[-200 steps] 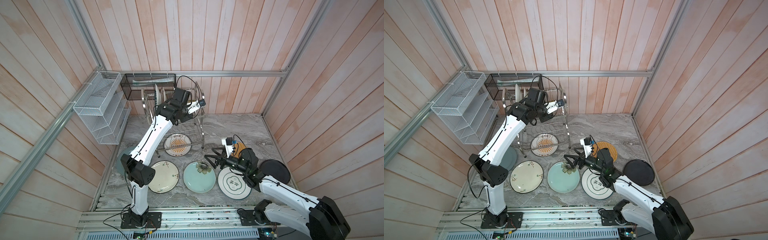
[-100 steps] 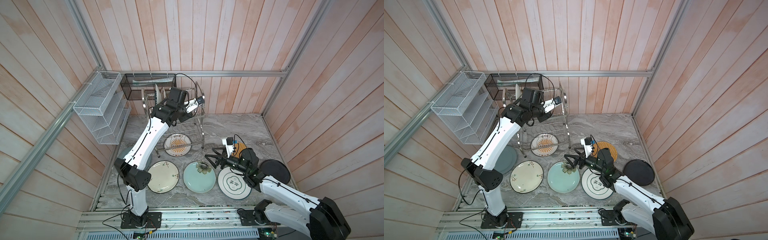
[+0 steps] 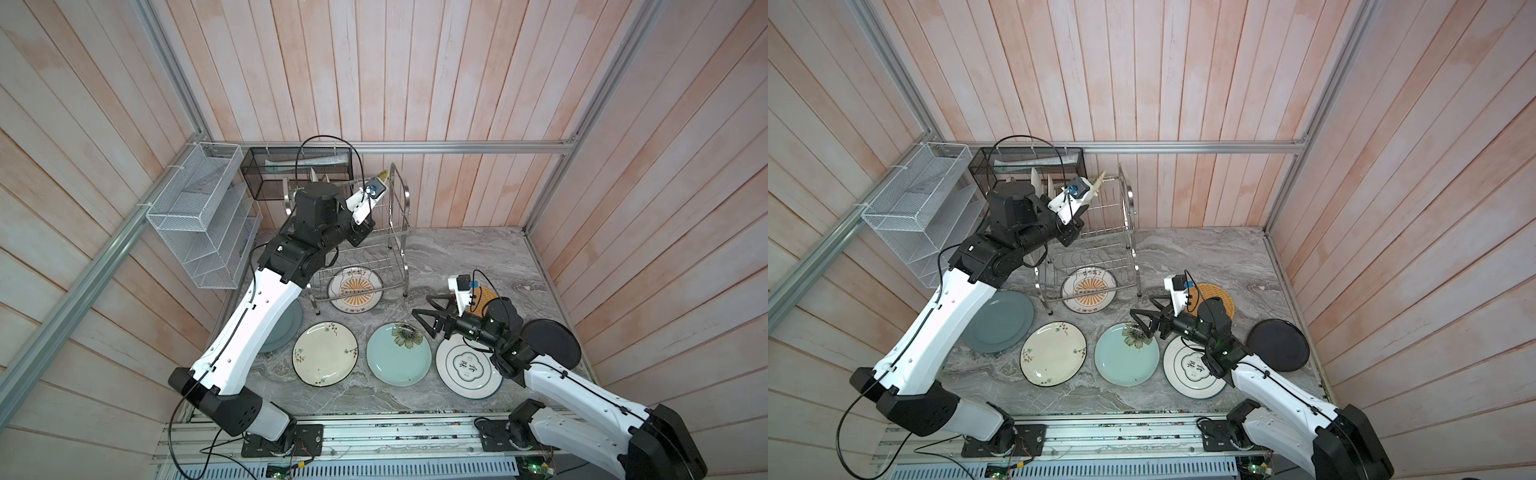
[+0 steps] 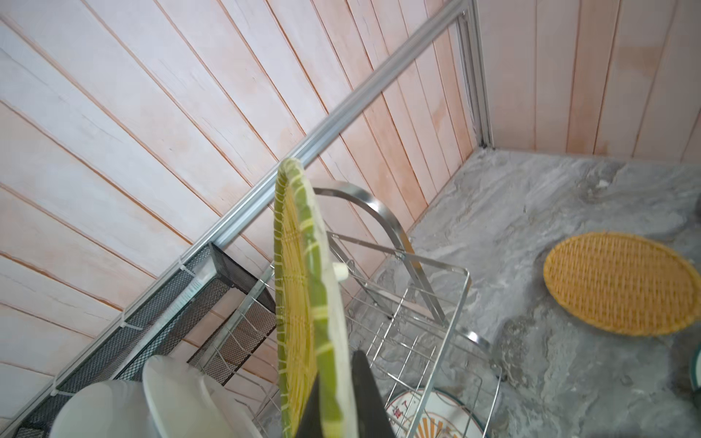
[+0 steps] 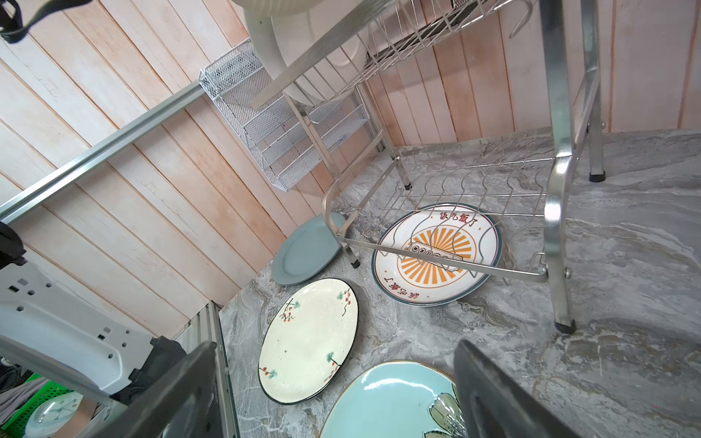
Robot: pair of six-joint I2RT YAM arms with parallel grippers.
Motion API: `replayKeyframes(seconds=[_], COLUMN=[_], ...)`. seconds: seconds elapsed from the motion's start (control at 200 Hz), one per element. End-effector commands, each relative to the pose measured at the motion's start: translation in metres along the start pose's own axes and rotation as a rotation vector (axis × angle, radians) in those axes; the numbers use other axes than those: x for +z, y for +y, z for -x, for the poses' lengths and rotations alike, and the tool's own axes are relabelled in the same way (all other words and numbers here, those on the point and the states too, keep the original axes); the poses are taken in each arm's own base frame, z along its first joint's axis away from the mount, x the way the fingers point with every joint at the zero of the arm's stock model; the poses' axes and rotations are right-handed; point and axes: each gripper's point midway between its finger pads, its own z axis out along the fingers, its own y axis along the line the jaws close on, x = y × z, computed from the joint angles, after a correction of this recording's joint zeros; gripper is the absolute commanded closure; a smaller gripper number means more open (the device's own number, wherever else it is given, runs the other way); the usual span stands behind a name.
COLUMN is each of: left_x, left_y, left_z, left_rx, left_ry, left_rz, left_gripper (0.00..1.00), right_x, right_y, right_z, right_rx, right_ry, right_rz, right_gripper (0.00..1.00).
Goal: Load plates into a dish rack
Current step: Pick up the plate from the dish rack, then place the plate on the dish rack.
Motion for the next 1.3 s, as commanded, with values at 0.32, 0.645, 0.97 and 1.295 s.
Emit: replayKeyframes(seconds=[0.32,0.645,0.97,1.295], left_x=[0.005,0.062,0.091,0.09], left_y=[0.01,0.0,-0.01,0.006], left_z=[0.044,0.035,0.036,0.041], left_rx=[-0.798,-0.844,-0.734,-0.656], left_ry=[-0.377,-0.28,-0.21,-0.199], left_rz=[0.101,0.315,0.479,0.582], left_gripper=[1.0,1.0,1.0,1.0], right_x=[-0.015,-0.024,-0.029,-0.031], right_y=[0.003,0.007,0.009,0.01], right_z=[0.012,0.007,0.005,0.003], right_rx=[-0.029,-0.015,-0.021,-0.017], right_ry=[-0.04,-0.051,-0.052,-0.049], right_rz=[-0.043,-0.031,-0.026,-0.02], right_gripper=[0.02,0.02,0.02,0.02])
